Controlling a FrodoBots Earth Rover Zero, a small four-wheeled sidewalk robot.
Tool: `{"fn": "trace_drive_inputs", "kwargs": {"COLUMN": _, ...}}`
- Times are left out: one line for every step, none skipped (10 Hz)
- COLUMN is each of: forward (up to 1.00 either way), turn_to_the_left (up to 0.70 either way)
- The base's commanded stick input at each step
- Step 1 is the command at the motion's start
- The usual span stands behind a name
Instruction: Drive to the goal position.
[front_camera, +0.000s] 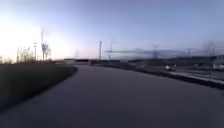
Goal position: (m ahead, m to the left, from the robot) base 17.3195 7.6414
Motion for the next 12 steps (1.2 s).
{"fn": "trace_drive_inputs", "kwargs": {"forward": 1.00, "turn_to_the_left": 0.01}}
{"fn": "trace_drive_inputs", "kwargs": {"forward": 1.00, "turn_to_the_left": 0.01}}
{"fn": "trace_drive_inputs", "kwargs": {"forward": 1.00, "turn_to_the_left": 0.01}}
{"fn": "trace_drive_inputs", "kwargs": {"forward": 1.00, "turn_to_the_left": 0.01}}
{"fn": "trace_drive_inputs", "kwargs": {"forward": 1.00, "turn_to_the_left": 0.01}}
{"fn": "trace_drive_inputs", "kwargs": {"forward": 1.00, "turn_to_the_left": 0.01}}
{"fn": "trace_drive_inputs", "kwargs": {"forward": 1.00, "turn_to_the_left": 0.02}}
{"fn": "trace_drive_inputs", "kwargs": {"forward": 1.00, "turn_to_the_left": 0.02}}
{"fn": "trace_drive_inputs", "kwargs": {"forward": 1.00, "turn_to_the_left": 0.01}}
{"fn": "trace_drive_inputs", "kwargs": {"forward": 1.00, "turn_to_the_left": 0.01}}
{"fn": "trace_drive_inputs", "kwargs": {"forward": 1.00, "turn_to_the_left": 0.01}}
{"fn": "trace_drive_inputs", "kwargs": {"forward": 1.00, "turn_to_the_left": 0.01}}
